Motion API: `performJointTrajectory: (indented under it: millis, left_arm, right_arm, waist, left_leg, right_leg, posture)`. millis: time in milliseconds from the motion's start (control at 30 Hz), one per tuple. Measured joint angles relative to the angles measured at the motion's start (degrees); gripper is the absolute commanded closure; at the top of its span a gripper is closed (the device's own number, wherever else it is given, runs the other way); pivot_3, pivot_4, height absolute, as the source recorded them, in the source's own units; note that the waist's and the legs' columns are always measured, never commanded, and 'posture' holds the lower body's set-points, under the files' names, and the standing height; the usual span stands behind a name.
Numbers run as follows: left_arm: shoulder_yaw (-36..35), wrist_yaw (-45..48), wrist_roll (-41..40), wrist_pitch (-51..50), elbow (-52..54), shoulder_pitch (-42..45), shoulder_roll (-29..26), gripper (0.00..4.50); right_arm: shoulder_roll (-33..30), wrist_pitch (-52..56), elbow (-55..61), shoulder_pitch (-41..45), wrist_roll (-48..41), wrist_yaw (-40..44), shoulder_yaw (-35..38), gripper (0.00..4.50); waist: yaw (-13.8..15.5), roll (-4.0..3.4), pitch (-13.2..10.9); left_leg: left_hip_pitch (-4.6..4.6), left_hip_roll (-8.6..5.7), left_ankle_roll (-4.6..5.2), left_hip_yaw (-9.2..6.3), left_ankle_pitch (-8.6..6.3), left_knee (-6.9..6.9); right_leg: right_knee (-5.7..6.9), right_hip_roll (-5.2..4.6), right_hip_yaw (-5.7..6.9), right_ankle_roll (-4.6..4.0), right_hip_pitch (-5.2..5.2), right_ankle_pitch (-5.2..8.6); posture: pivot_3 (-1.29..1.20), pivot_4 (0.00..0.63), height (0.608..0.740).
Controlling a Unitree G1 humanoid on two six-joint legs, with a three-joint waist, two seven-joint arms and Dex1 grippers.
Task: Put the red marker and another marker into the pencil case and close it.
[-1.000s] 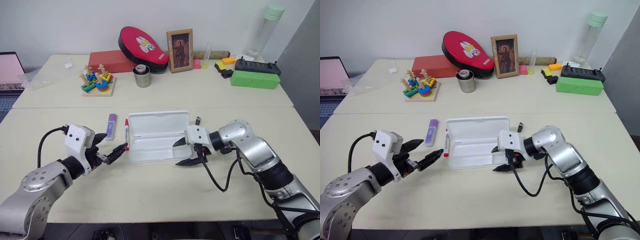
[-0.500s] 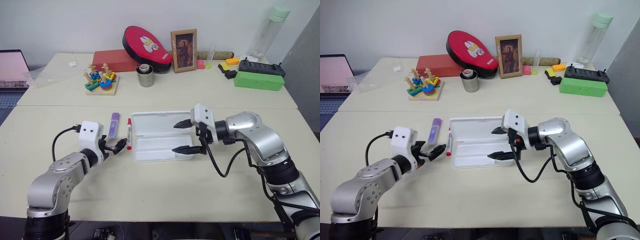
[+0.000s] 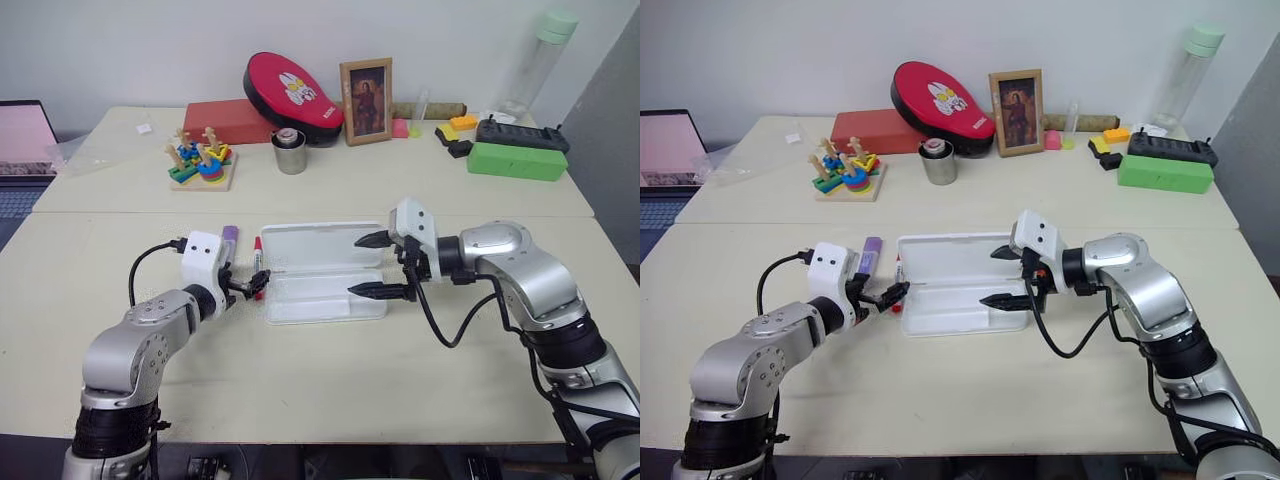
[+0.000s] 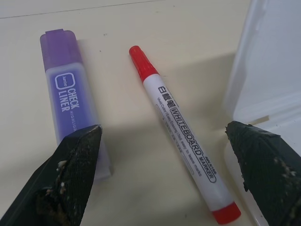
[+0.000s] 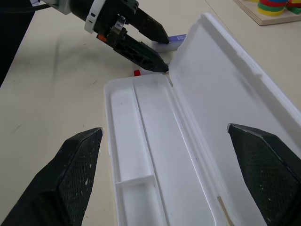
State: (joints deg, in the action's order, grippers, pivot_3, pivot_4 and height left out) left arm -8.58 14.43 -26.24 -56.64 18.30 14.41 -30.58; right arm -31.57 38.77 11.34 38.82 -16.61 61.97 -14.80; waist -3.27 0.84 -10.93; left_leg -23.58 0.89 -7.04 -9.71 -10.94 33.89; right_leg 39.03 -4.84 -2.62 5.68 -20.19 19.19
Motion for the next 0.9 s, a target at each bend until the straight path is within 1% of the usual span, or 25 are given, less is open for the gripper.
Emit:
performJointTrajectory:
  millis: [367, 500, 700, 800, 900]
  left_arm:
    - [0.6, 1.3, 1.2, -0.6, -1.0, 1.2, -0.6, 0.0]
    - [-1.2, 1.4, 0.3, -2.5, -0.1, 1.1, -0.6, 0.0]
    - [-4.6, 1.5, -0.7, -5.6, 2.6, -1.4, -1.4, 0.0]
    - [-4.7, 1.5, -0.5, -5.8, 2.5, -1.4, -2.1, 0.0]
    - [-3.4, 1.5, 0.5, -5.7, 1.4, -0.6, -2.4, 0.0]
  right_arm:
    - [-0.9, 0.1, 0.0, 0.0, -0.4, -1.3, 0.0, 0.05]
    - [-1.0, 0.3, 0.0, 0.0, -0.5, -1.6, 0.0, 0.05]
    - [-1.2, 0.4, 0.0, 0.0, -0.5, -2.0, 0.0, 0.05]
    - [-1.2, 0.4, 0.0, 0.0, -0.5, -2.0, 0.0, 0.05]
    - [-1.2, 0.5, 0.0, 0.0, -0.5, -2.0, 0.0, 0.05]
  waist:
    - [-0.1, 0.0, 0.0]
    - [-0.1, 0.0, 0.0]
    - [0.0, 0.0, 0.0]
    - [0.0, 0.0, 0.0]
    - [0.0, 0.0, 0.0]
  left_leg:
    - [0.0, 0.0, 0.0, 0.0, 0.0, 0.0]
    - [0.0, 0.0, 0.0, 0.0, 0.0, -0.01]
    - [0.0, 0.0, 0.0, 0.0, 0.0, -0.01]
    - [-0.01, 0.0, 0.0, 0.0, 0.0, 0.0]
    - [-0.01, 0.0, 0.0, 0.0, 0.0, -0.01]
  right_leg:
    - [0.0, 0.0, 0.0, 0.0, 0.0, 0.0]
    - [0.0, 0.0, -0.01, 0.0, -0.01, 0.0]
    - [-0.02, 0.0, 0.0, 0.0, -0.01, 0.0]
    - [-0.02, 0.0, 0.0, 0.0, 0.0, 0.0]
    - [-0.02, 0.0, 0.0, 0.0, -0.01, 0.0]
  posture:
    - [0.0, 0.15, 0.74]
    - [0.0, 0.15, 0.74]
    - [0.0, 0.15, 0.74]
    - [0.0, 0.15, 0.74]
    - [0.0, 0.15, 0.74]
